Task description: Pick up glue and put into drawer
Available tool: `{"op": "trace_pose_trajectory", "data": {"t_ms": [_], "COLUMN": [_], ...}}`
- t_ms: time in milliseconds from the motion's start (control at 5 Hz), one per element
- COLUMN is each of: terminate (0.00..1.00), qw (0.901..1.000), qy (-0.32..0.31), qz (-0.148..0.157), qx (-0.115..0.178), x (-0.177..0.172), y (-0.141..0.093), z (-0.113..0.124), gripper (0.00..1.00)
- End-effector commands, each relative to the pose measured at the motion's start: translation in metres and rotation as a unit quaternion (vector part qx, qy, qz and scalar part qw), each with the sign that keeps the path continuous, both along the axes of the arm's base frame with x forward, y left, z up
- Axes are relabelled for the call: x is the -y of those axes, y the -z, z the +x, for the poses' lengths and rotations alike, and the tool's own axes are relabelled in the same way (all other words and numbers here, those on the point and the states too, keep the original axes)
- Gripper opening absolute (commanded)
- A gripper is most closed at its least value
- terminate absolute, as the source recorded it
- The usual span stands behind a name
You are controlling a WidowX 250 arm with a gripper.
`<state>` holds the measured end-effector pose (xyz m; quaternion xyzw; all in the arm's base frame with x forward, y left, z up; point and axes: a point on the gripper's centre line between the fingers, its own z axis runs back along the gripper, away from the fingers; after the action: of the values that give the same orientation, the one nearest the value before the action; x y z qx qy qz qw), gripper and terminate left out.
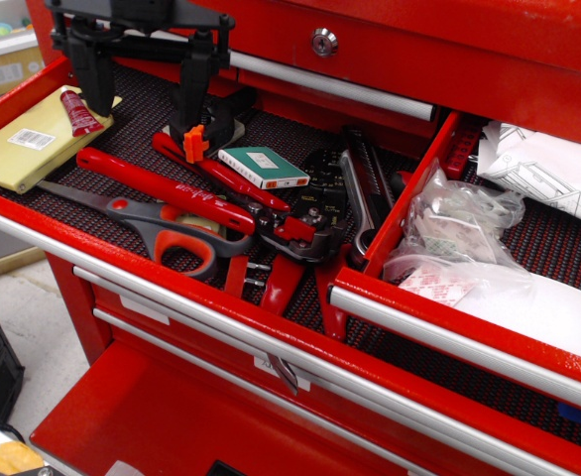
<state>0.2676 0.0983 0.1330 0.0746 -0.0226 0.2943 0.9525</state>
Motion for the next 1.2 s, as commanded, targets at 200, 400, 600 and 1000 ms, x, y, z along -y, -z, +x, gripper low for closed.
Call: {"op": "trace_pose_trajectory", "data": {"t_ms": [200,400,600,1000], "terminate": [0.00,0.00,0.00,0.00], "qw": [0.9923,0.9914,0.9924,0.9951], "qy": [0.001,-0.004,0.001,0.020], "qz": [0.088,0.077,0.060,0.035], "qx": [0.087,0.106,0.108,0.090], "x": [-0.099,-0.113,-0.121,-0.118], "y": [0.017,0.036,0.049,0.068], "z": [0.046,0.048,0.047,0.042], "gripper": [1.00,1.00,1.00,0.00]}}
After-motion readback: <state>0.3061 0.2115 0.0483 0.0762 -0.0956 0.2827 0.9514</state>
